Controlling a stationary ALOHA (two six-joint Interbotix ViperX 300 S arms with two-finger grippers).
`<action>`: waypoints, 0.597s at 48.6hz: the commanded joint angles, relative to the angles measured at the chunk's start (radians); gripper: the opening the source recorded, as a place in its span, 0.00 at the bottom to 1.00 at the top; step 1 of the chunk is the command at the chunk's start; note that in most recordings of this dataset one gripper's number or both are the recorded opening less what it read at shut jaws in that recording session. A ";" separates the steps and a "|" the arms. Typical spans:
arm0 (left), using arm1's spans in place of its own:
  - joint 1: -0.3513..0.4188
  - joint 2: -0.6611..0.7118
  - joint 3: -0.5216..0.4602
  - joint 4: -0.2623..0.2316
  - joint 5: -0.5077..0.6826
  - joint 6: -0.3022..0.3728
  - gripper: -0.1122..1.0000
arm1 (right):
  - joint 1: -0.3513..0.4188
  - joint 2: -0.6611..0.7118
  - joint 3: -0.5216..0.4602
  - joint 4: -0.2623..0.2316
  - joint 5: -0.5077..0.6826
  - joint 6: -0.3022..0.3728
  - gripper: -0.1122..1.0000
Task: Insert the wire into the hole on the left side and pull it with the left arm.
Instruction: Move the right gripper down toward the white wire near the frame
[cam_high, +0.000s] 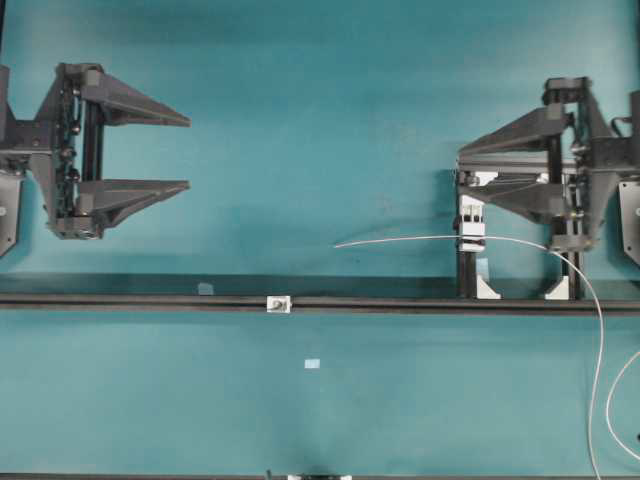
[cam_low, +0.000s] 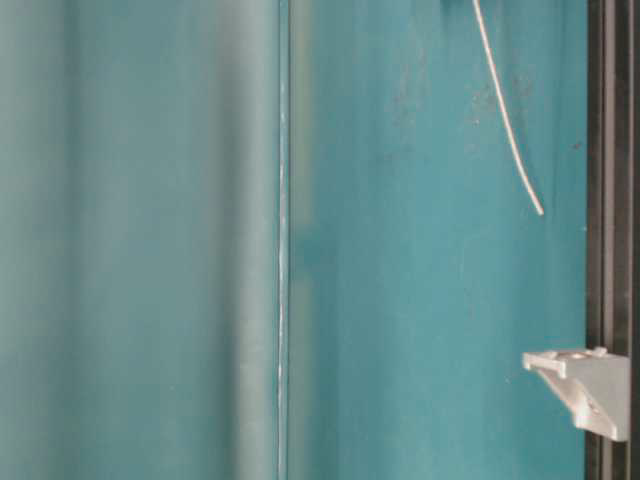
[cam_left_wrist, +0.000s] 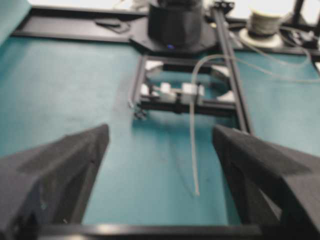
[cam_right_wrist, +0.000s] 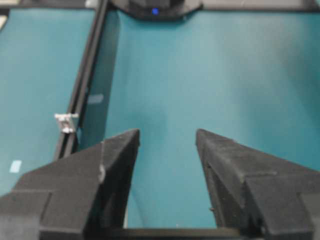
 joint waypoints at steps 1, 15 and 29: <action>0.006 0.026 0.000 -0.002 -0.049 -0.002 0.72 | -0.003 0.040 -0.035 0.002 -0.011 0.002 0.63; 0.017 0.153 0.003 -0.002 -0.071 0.005 0.72 | -0.003 0.187 -0.086 0.002 -0.008 0.040 0.63; 0.021 0.290 -0.009 -0.002 -0.133 0.025 0.72 | 0.003 0.322 -0.123 -0.002 -0.015 0.110 0.63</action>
